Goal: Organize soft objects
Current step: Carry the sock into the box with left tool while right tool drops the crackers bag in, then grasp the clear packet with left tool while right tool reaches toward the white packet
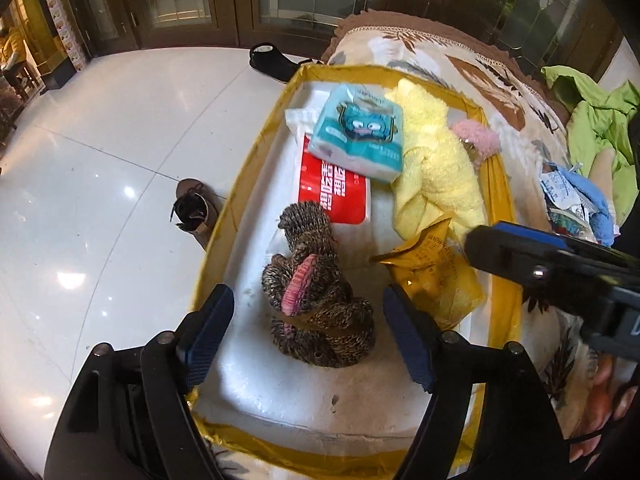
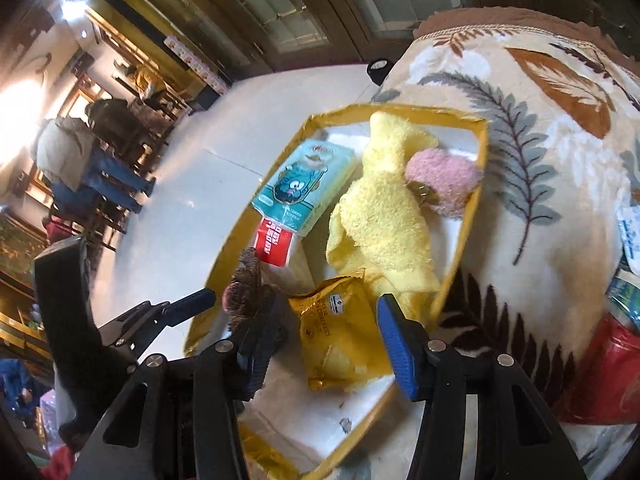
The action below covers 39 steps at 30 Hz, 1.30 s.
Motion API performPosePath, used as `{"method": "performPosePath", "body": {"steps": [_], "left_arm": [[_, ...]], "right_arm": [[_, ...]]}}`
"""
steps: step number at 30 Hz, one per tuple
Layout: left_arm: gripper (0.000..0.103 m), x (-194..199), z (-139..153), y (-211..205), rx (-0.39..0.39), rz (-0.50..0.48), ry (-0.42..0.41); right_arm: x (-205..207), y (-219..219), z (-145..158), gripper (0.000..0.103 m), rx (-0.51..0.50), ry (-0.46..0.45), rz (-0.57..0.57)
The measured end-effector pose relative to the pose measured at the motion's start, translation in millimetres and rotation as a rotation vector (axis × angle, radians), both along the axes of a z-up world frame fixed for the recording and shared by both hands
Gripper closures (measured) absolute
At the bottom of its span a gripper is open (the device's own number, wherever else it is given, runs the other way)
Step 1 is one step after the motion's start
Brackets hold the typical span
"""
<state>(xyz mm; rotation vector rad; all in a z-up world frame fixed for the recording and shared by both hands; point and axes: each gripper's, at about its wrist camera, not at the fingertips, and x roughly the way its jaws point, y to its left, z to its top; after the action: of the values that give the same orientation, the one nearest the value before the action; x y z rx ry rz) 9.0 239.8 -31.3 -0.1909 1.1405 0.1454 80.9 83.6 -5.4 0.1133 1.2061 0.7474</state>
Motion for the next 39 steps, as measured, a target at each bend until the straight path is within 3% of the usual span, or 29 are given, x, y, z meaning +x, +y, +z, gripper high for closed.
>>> {"method": "performPosePath", "body": {"steps": [12, 19, 26, 35, 39], "left_arm": [[0.02, 4.0, 41.7, -59.6, -0.03, -0.116, -0.072], [0.02, 23.6, 38.0, -111.9, -0.076, -0.201, -0.048], [0.02, 47.3, 40.1, -172.0, -0.061, -0.313, -0.052], [0.019, 86.9, 37.2, -239.9, -0.007, -0.457, -0.039], [0.018, 103.5, 22.8, -257.6, 0.008, -0.504, 0.01]], "right_arm": [[-4.0, -89.9, 23.8, 0.049, 0.079, -0.011, -0.132], [3.2, -199.1, 32.0, 0.047, 0.098, -0.02, -0.338], [0.2, -281.8, 23.9, 0.045, 0.07, 0.012, -0.504], [-18.0, -324.5, -6.8, 0.044, 0.086, 0.085, -0.598], [-21.8, -328.5, -14.2, 0.044, 0.093, 0.101, -0.602]]}}
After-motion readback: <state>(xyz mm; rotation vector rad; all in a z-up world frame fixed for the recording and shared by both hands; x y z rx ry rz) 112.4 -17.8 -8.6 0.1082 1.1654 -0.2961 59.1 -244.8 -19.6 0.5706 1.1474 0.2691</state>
